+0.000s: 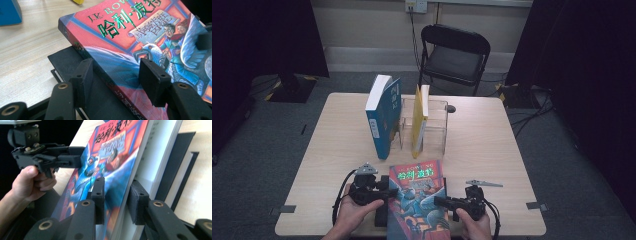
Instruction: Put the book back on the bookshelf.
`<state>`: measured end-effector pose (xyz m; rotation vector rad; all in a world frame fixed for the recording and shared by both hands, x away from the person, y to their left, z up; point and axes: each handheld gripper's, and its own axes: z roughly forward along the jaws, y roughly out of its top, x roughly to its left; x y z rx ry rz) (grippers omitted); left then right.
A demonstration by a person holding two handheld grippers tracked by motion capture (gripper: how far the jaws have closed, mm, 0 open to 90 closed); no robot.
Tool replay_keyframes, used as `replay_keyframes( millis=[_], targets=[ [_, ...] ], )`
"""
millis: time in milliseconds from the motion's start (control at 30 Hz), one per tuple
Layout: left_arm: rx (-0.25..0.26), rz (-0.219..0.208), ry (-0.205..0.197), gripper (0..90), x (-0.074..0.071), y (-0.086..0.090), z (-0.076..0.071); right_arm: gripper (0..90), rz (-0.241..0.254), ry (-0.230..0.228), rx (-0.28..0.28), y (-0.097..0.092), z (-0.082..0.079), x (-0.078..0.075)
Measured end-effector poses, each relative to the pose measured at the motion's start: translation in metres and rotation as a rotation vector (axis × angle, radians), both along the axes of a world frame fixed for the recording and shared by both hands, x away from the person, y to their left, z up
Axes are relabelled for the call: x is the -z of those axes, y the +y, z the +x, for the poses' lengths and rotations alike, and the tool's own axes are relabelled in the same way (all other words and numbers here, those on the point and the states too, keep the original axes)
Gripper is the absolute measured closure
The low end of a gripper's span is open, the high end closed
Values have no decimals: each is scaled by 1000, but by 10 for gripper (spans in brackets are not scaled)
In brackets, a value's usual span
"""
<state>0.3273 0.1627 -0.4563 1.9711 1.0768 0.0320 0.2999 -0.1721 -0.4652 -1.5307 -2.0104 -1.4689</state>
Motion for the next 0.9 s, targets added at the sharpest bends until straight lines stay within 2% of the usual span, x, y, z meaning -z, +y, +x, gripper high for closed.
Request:
replay_keyframes(
  millis=[333, 500, 567, 667, 733, 800, 900],
  targets=[
    [4, -5, -6, 448, 1, 0, 1, 652, 55, 35, -106, 25, 41, 3],
    [5, 4, -10, 431, 0, -1, 2, 632, 44, 41, -194, 36, 57, 2],
    [1, 4, -12, 425, 0, -1, 2, 660, 51, 40, -217, 40, 63, 4],
    [7, 3, -14, 422, 1, -1, 3, 726, 22, 21, -252, 43, 68, 3],
    [7, 2, -22, 416, 1, 0, 4, 777, -10, -15, -275, 46, 69, 2],
    [5, -11, -26, 400, 2, -1, 4, 811, 10, -50, -279, 45, 66, 1],
    [10, -32, -36, 346, 4, -1, 3, 819, 9, -108, -277, 46, 61, -2]
  ],
)
